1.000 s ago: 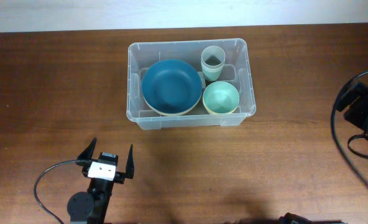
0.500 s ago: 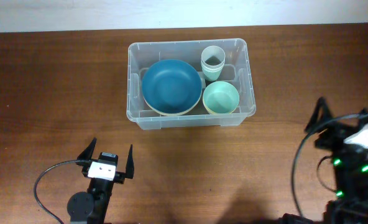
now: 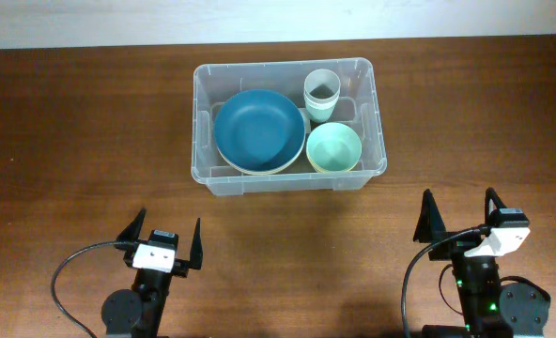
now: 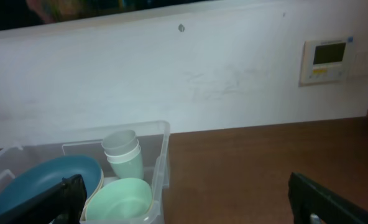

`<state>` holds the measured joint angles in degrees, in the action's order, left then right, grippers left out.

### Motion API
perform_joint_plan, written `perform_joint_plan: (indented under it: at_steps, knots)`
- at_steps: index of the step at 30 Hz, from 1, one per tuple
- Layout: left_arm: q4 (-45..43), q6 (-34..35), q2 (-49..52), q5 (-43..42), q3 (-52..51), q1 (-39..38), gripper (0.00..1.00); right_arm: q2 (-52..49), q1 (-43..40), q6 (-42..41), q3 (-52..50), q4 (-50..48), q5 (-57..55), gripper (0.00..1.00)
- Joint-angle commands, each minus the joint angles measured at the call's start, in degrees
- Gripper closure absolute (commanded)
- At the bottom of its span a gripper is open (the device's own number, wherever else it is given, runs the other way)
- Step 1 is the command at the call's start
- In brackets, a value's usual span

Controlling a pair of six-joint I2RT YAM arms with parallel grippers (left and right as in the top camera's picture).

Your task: Pack container

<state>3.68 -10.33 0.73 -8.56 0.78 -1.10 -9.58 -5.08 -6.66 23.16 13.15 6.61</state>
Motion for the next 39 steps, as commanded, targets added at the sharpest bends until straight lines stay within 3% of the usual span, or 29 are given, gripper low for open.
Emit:
perform_joint_plan:
  at_steps: [1, 19, 39]
  knots:
    - [0.22, -0.94, -0.44, 0.42, -0.28, 0.04, 0.0, 1.33, 0.57, 0.92, -0.46, -0.59, -1.27, 0.01]
    - [0.2, -0.94, -0.44, 0.42, -0.28, 0.04, 0.0, 6.91, 0.57, 3.43, -0.76, -0.57, -0.79, 0.01]
    - [0.2, -0.94, -0.44, 0.44, -0.28, 0.04, 0.0, 9.38, 2.49, 3.45, -10.16, -2.14, 0.68, 0.01]
